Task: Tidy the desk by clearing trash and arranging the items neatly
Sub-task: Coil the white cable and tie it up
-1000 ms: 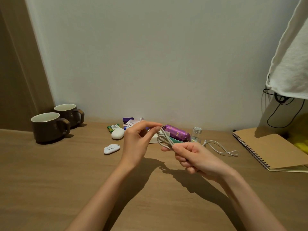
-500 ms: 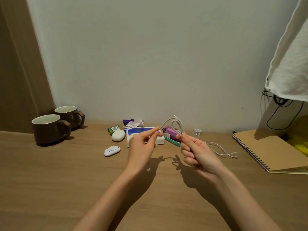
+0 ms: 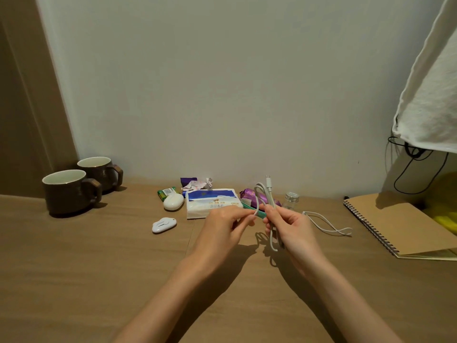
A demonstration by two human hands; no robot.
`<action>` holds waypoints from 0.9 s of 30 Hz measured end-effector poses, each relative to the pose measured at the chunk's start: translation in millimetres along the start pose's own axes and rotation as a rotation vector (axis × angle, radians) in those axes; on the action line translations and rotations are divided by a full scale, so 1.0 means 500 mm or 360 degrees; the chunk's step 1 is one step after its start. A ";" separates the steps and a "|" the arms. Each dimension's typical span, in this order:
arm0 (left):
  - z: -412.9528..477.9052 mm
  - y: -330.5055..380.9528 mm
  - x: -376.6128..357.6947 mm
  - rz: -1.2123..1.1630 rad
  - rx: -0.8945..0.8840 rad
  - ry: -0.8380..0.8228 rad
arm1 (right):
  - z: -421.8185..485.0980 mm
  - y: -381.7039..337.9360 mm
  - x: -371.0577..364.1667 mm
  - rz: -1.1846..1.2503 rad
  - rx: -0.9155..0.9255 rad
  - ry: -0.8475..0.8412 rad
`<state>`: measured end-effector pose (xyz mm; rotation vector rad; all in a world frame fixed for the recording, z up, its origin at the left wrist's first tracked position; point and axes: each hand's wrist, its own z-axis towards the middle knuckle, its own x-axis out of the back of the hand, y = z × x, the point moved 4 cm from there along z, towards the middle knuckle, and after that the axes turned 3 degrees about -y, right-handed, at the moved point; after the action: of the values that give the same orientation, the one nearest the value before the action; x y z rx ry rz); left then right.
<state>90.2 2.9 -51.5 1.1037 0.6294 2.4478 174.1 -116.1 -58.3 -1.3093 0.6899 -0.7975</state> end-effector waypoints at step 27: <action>0.013 0.000 0.028 0.0704 -0.0588 0.0396 | 0.006 -0.025 0.040 -0.0168 -0.0154 -0.0428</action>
<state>86.6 11.5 -39.3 0.8638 -0.0226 2.9460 186.4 -131.6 -45.4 -1.5177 0.4523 -0.6626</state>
